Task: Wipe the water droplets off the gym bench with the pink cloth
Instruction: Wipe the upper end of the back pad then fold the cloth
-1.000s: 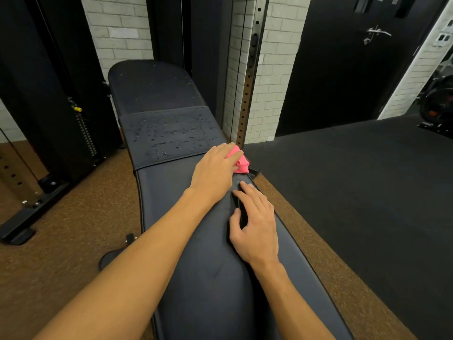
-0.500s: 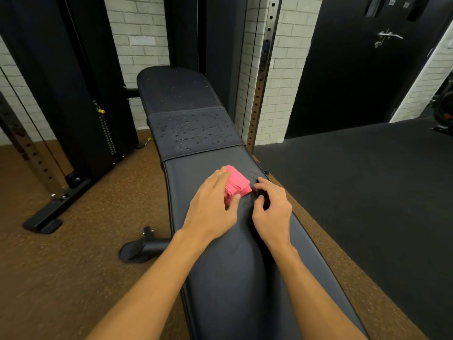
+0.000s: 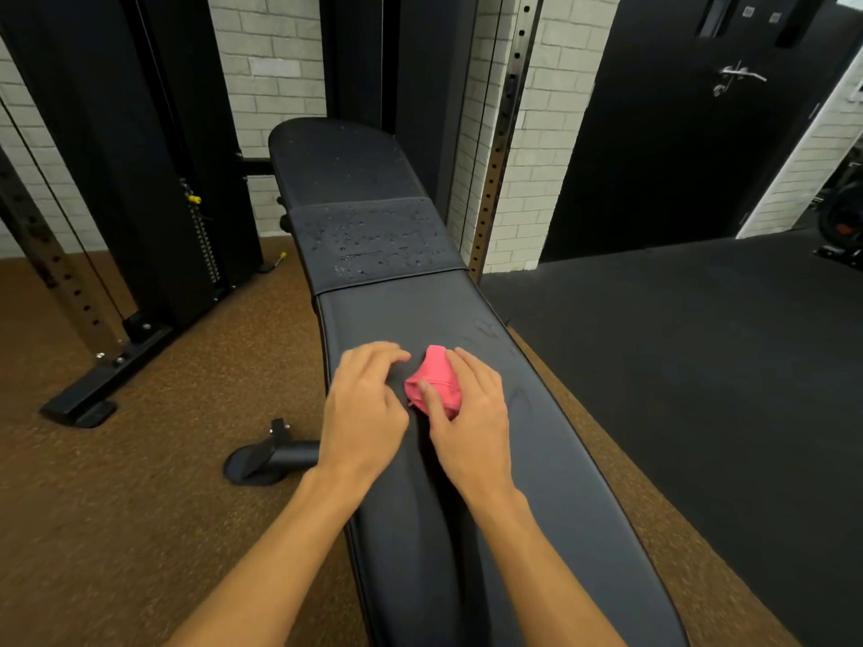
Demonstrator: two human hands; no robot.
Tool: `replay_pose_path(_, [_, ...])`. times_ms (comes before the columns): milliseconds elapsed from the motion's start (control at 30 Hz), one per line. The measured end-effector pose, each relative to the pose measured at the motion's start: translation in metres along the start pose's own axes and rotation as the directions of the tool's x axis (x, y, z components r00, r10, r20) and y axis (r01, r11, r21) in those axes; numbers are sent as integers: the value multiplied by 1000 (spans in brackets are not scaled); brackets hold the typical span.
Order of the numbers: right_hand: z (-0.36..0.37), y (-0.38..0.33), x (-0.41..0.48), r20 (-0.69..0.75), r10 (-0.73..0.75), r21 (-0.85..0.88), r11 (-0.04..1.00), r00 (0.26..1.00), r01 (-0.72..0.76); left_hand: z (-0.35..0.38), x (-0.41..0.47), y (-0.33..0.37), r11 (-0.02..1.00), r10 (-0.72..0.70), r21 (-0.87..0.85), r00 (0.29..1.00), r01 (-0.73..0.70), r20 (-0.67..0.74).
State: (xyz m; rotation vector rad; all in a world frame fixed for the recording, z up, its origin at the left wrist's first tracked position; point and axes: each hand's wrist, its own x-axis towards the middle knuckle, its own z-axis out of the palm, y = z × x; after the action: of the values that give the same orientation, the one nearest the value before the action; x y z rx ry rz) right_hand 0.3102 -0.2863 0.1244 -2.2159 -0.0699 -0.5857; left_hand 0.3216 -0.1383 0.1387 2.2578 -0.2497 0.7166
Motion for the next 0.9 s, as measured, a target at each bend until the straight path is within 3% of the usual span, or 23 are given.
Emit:
replay_pose_path(100, [-8,6,-10,35,22,-55,998,999,-20,9,19,-10,995,-6,101,998,12,-57])
replay_pose_path(300, [-24,26,10,13,168,-117,979,986,-166,24,61,-15,945,13,328,1000,-9,-10])
replay_pose_path(467, [-12,18,33,-30,162,-74,984,986,-164,25,62,-15,930,49,367,997,-23,-62])
replay_pose_path(700, [-2,9,51,41,100,-26,995,994,-99,26,60,-14,937,37,351,994,0,-98])
replay_pose_path(900, [-3,24,27,72,-50,-135,989,996,59,25,60,-13,930,38,369,995,0,-94])
